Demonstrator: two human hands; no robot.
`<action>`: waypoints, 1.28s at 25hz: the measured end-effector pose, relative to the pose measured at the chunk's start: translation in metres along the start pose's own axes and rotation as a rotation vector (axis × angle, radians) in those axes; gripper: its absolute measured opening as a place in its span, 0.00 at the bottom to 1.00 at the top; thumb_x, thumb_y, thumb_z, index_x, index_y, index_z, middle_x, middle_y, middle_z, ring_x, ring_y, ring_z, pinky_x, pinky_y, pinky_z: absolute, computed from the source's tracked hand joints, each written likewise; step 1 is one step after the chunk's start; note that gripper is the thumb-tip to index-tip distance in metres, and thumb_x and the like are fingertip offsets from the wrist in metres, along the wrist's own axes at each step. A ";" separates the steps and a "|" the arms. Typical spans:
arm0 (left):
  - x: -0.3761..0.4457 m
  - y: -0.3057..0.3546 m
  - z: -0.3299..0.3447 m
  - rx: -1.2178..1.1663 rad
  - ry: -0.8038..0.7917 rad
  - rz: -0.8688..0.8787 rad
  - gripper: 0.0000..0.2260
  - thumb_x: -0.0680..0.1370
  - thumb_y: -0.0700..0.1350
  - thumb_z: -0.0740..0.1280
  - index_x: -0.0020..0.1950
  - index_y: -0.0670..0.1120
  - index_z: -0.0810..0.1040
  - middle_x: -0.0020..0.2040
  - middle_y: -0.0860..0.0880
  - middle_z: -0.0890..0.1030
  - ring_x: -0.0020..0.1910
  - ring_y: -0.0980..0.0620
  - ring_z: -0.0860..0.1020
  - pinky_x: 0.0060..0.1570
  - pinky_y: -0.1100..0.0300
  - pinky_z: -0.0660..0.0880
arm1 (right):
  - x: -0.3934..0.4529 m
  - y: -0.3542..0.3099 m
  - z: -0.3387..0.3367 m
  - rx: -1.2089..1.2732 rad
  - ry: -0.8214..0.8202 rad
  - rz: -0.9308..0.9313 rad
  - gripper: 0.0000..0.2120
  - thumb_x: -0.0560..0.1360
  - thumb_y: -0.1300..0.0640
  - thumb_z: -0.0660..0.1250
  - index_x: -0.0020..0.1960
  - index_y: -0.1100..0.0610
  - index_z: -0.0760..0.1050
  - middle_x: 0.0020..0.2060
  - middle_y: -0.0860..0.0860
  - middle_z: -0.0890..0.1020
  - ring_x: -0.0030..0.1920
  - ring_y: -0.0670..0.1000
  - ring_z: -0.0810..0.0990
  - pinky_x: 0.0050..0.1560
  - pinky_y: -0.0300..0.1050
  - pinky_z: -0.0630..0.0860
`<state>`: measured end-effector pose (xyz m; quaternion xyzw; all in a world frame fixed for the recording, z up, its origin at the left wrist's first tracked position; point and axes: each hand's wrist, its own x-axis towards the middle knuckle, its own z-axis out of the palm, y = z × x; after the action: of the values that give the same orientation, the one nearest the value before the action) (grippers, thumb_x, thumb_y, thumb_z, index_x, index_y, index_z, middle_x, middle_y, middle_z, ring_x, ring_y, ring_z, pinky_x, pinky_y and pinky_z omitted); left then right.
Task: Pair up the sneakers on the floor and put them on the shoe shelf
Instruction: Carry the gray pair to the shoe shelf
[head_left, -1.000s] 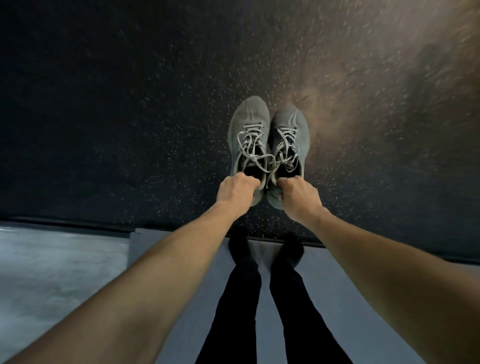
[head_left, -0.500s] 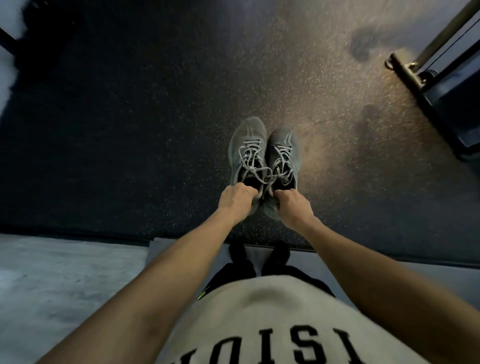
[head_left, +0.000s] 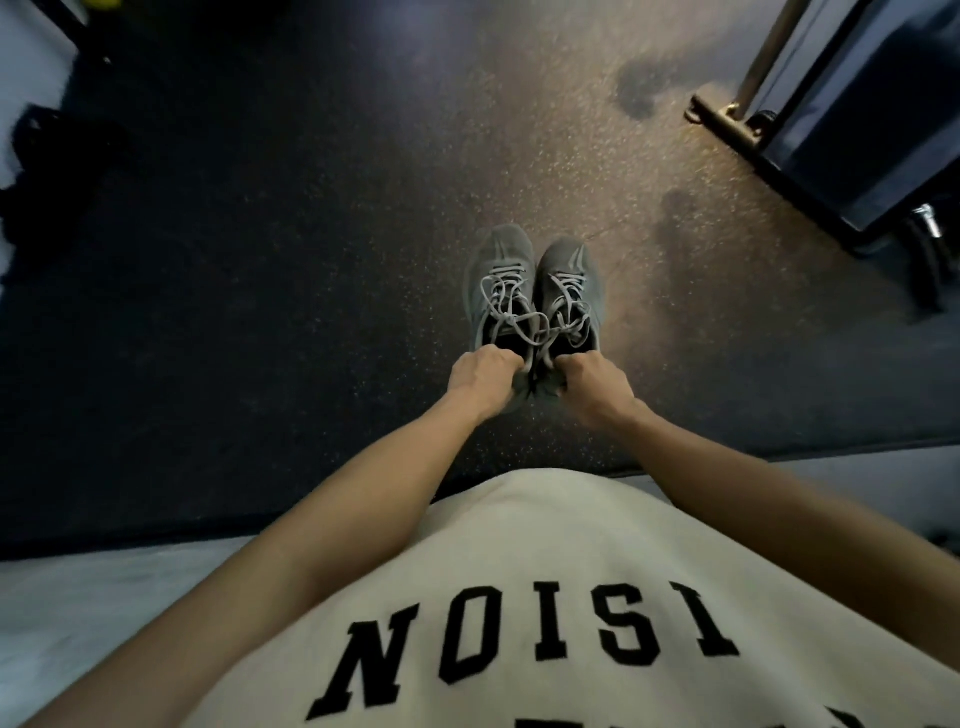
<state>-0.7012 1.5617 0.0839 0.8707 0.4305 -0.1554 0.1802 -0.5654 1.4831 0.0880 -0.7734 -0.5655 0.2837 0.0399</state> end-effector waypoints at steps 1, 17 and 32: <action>-0.001 0.005 0.002 0.017 0.002 0.033 0.06 0.77 0.41 0.66 0.51 0.50 0.80 0.52 0.45 0.81 0.51 0.42 0.80 0.47 0.53 0.73 | -0.007 0.002 0.002 0.002 0.012 0.029 0.09 0.73 0.60 0.63 0.51 0.60 0.77 0.47 0.60 0.81 0.48 0.64 0.79 0.44 0.54 0.76; -0.074 0.127 0.039 0.378 -0.116 0.773 0.08 0.77 0.40 0.65 0.55 0.49 0.79 0.55 0.42 0.80 0.55 0.39 0.79 0.50 0.51 0.74 | -0.210 0.021 0.051 0.298 0.251 0.733 0.08 0.73 0.63 0.61 0.50 0.59 0.76 0.51 0.59 0.78 0.52 0.62 0.79 0.48 0.53 0.75; -0.318 0.433 0.222 0.577 -0.220 1.289 0.08 0.76 0.41 0.64 0.53 0.48 0.80 0.53 0.44 0.80 0.53 0.40 0.80 0.46 0.52 0.75 | -0.587 0.153 0.163 0.539 0.515 1.282 0.09 0.74 0.63 0.60 0.50 0.60 0.76 0.51 0.60 0.78 0.52 0.64 0.78 0.43 0.50 0.71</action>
<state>-0.5625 0.9974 0.1008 0.9440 -0.2488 -0.2127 0.0409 -0.6308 0.8592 0.1248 -0.9573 0.1135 0.1899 0.1862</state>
